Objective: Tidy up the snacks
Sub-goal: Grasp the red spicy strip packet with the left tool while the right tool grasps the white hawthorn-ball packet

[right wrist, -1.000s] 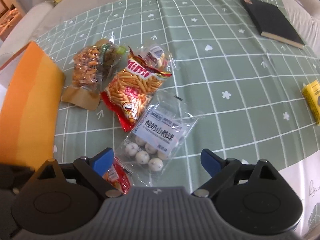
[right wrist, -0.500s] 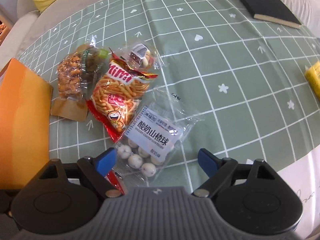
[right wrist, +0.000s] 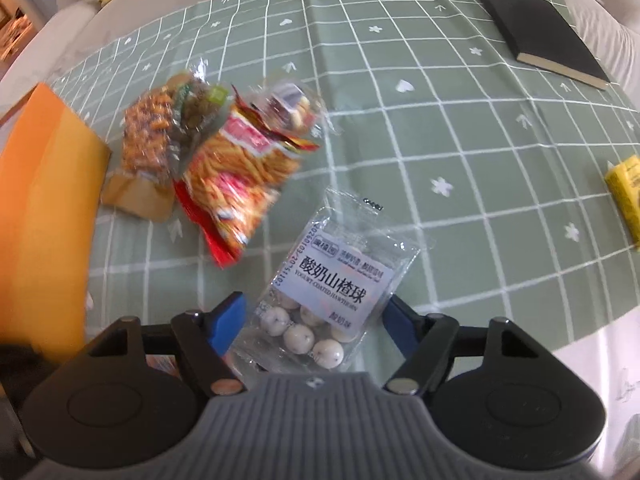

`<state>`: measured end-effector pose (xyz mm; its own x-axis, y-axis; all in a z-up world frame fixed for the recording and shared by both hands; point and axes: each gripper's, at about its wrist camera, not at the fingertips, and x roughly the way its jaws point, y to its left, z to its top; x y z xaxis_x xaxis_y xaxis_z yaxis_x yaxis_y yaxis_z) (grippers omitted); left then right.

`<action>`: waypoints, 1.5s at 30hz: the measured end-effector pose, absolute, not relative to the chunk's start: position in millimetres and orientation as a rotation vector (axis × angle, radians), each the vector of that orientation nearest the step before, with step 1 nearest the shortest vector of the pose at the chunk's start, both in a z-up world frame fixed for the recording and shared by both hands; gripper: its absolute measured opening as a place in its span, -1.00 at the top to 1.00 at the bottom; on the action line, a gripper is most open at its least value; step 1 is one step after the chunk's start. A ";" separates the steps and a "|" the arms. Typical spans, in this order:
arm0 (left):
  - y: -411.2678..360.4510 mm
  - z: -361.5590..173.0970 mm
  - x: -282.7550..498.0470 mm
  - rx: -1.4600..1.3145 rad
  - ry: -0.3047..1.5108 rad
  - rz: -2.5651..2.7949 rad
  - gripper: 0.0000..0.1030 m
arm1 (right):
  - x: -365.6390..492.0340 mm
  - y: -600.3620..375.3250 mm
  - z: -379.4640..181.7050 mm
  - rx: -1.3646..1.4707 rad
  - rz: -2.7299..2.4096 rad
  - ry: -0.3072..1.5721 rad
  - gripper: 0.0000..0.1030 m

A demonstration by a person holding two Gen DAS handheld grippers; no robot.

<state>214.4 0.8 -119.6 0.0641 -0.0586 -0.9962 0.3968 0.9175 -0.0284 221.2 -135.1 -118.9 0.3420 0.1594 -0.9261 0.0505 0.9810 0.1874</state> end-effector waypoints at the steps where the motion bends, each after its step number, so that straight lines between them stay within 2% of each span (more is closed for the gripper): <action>1: -1.6 -118.2 212.7 0.280 1.470 -0.341 -0.14 | 216.3 -140.9 -119.3 0.189 0.082 1.226 -0.41; 14: -1.6 -113.2 225.1 0.231 1.426 -0.228 -0.15 | 179.4 -180.2 -122.5 0.025 0.176 1.312 -0.35; 15: -3.8 -113.1 225.4 0.245 1.424 -0.229 -0.18 | 177.2 -181.9 -121.7 0.034 0.175 1.307 -0.35; 16: -8.6 -113.6 226.3 0.258 1.422 -0.232 -0.28 | 175.9 -183.4 -121.2 0.050 0.178 1.304 -0.36; 20: -16.6 -115.6 222.9 0.320 1.423 -0.257 -0.41 | 174.5 -179.8 -118.1 0.064 0.177 1.285 -0.55; 25: -15.4 -117.5 217.3 0.337 1.410 -0.281 -0.62 | 176.1 -170.3 -123.6 0.025 0.161 1.279 -0.55; 31: -11.4 -123.6 217.2 0.309 1.395 -0.300 -0.74 | 172.9 -158.4 -127.3 -0.053 0.157 1.250 -0.58; 35: -15.3 -127.7 217.7 0.318 1.384 -0.318 -0.65 | 172.9 -157.0 -127.5 -0.057 0.162 1.241 -0.52; 37: -17.7 -127.5 216.2 0.316 1.383 -0.333 -0.46 | 172.8 -156.1 -126.2 -0.060 0.164 1.231 -0.40; 39: -21.9 -126.1 215.0 0.323 1.380 -0.343 -0.31 | 171.9 -155.1 -123.8 -0.064 0.168 1.224 -0.18; 45: -31.3 -125.8 213.5 0.336 1.379 -0.336 -0.28 | 168.5 -154.2 -122.4 -0.065 0.178 1.219 -0.15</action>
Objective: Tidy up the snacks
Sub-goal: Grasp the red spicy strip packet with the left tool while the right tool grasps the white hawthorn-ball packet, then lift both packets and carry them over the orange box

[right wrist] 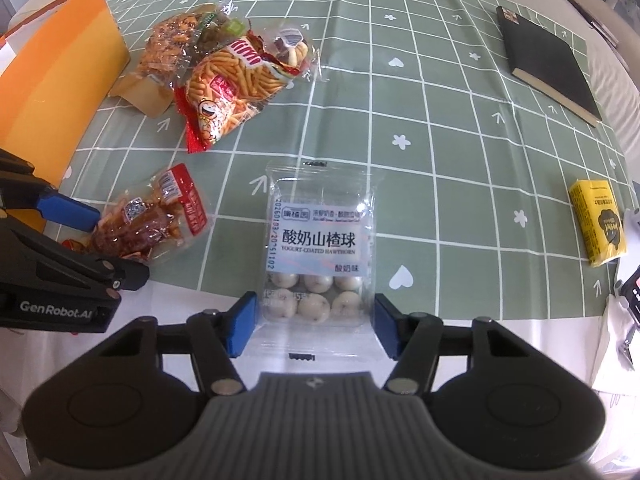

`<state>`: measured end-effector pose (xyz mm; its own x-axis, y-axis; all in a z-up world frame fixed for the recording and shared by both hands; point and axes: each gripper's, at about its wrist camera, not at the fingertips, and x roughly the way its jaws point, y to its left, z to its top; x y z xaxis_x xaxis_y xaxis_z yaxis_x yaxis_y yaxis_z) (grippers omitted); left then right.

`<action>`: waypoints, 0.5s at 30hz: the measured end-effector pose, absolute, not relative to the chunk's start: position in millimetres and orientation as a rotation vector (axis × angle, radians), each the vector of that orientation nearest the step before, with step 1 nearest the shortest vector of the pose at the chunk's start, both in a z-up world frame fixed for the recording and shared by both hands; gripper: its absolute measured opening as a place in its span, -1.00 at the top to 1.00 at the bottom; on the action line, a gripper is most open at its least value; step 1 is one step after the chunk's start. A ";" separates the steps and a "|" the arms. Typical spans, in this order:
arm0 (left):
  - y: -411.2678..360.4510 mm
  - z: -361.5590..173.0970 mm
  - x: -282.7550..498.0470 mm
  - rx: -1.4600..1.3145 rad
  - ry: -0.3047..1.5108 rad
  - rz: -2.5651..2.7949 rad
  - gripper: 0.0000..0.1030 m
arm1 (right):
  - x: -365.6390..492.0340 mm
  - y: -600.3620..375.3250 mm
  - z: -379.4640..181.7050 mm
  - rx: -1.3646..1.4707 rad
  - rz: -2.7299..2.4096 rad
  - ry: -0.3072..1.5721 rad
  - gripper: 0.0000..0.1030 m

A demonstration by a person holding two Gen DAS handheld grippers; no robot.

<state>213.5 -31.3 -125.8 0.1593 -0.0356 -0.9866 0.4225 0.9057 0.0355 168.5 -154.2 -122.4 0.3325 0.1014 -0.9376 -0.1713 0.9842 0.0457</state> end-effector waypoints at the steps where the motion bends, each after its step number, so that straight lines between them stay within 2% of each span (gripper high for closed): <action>1: -32.4 -125.8 212.9 0.340 1.378 -0.335 -0.27 | 167.9 -153.7 -122.3 -0.067 0.182 1.222 -0.15; 15: -31.3 -115.0 204.8 0.288 1.342 -0.277 -0.27 | 162.1 -151.2 -113.5 -0.088 0.208 1.220 -0.14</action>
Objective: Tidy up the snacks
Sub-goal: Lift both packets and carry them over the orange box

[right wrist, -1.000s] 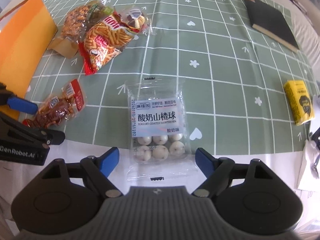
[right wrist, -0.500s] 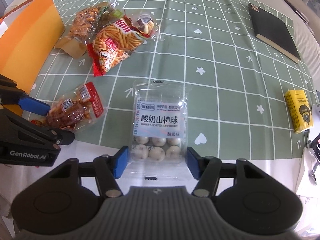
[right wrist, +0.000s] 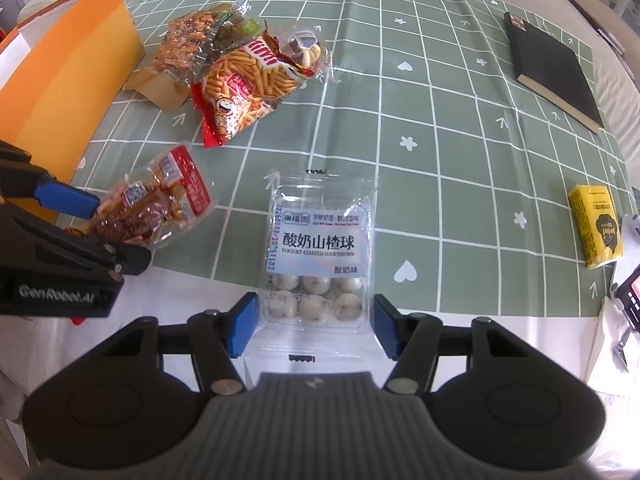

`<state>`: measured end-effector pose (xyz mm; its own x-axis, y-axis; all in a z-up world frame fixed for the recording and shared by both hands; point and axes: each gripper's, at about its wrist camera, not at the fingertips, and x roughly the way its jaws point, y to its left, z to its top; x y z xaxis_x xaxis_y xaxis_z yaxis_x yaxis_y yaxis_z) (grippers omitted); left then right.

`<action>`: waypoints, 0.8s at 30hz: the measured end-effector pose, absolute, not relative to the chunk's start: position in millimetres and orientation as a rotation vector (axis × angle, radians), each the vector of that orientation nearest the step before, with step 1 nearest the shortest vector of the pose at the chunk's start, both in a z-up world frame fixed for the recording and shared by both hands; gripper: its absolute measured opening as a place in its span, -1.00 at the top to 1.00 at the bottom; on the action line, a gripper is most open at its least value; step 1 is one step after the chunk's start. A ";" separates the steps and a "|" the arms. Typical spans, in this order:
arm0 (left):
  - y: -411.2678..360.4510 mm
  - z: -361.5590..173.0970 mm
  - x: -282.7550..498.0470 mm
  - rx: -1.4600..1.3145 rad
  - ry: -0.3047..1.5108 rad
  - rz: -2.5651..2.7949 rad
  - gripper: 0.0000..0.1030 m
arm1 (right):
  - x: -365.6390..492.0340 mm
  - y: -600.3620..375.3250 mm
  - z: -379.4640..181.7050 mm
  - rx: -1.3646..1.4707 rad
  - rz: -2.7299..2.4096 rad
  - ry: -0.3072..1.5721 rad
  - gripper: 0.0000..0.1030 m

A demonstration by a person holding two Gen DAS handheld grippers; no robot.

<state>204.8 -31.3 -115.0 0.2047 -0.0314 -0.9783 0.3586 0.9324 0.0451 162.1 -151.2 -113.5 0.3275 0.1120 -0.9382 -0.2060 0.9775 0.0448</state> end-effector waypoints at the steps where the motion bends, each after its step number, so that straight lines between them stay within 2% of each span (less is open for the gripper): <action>1: -31.0 -112.2 204.3 0.282 1.340 -0.276 -0.27 | 161.2 -150.9 -111.6 -0.089 0.211 1.218 -0.14; 14: -19.9 -73.3 196.0 0.282 1.313 -0.273 -0.27 | 151.8 -136.2 -79.4 -0.116 0.277 1.190 -0.14; 24: 5.7 -13.2 193.8 0.264 1.219 -0.288 -0.27 | 154.3 -111.3 -30.6 -0.168 0.332 1.092 -0.14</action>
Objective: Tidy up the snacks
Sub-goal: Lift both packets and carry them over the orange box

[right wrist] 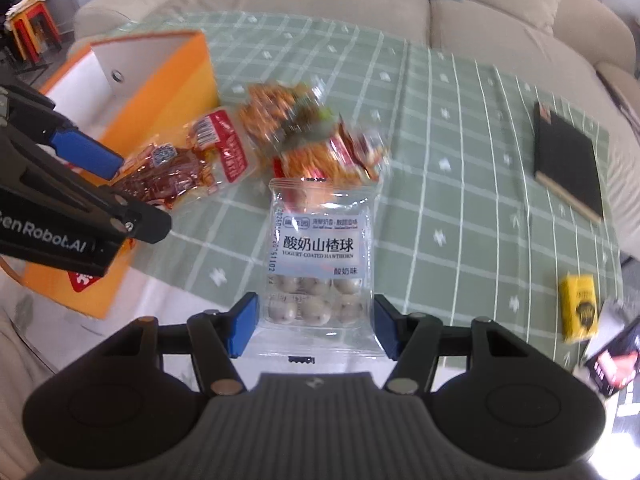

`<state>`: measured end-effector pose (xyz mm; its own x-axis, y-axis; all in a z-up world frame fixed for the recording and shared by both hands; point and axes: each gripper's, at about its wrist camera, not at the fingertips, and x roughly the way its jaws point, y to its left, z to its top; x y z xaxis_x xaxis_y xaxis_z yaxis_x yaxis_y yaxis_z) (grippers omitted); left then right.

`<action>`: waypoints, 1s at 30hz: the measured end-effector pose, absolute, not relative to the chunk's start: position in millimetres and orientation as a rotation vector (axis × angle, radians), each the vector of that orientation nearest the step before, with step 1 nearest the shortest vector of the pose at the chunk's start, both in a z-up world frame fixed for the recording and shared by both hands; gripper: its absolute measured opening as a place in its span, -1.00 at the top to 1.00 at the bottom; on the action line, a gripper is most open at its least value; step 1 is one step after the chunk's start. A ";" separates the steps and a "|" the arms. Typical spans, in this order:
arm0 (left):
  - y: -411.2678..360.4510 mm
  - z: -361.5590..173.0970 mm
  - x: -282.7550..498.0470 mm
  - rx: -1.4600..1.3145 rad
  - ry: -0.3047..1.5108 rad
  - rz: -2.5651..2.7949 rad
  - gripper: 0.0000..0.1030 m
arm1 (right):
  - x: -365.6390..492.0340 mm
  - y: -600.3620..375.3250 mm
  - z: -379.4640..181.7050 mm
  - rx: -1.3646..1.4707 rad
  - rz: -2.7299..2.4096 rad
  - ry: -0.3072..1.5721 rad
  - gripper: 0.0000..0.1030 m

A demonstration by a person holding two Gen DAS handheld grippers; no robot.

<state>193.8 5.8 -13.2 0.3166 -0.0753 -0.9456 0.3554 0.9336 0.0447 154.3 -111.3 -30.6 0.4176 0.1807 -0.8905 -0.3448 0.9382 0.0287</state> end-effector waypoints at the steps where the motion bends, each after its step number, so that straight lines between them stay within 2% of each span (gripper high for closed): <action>1: 9.5 -7.9 194.2 0.263 1.209 -0.286 -0.27 | 155.7 -108.1 -25.6 -0.172 0.344 1.081 -0.14; 9: 64.8 37.6 199.8 0.257 1.116 -0.212 -0.27 | 163.8 -51.1 25.4 -0.166 0.524 0.986 -0.14; 14: 109.2 38.2 208.5 0.256 1.100 -0.106 -0.27 | 167.6 2.7 45.6 -0.221 0.641 0.923 -0.14; 23: 167.3 4.3 218.1 0.245 1.170 0.007 -0.27 | 184.3 82.4 28.6 -0.373 0.757 0.932 -0.14; 30: 177.7 -29.0 228.1 0.284 1.218 0.024 -0.28 | 208.1 110.8 -0.8 -0.495 0.831 0.948 -0.14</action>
